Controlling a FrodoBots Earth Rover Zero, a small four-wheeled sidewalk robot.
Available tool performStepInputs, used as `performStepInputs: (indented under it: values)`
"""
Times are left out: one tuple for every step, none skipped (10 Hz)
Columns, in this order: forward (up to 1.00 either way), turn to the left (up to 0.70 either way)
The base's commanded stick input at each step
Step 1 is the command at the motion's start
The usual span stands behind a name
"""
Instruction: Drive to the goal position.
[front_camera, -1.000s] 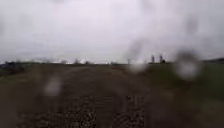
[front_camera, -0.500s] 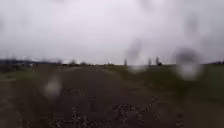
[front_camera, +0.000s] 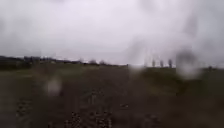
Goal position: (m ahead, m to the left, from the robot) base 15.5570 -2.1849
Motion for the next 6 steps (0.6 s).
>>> performStepInputs:
  values:
    - [1.0, 0.4]
    - [1.0, 0.4]
    - [1.0, 0.3]
    - [1.0, 0.1]
    - [1.0, 0.0]
    - [1.0, 0.0]
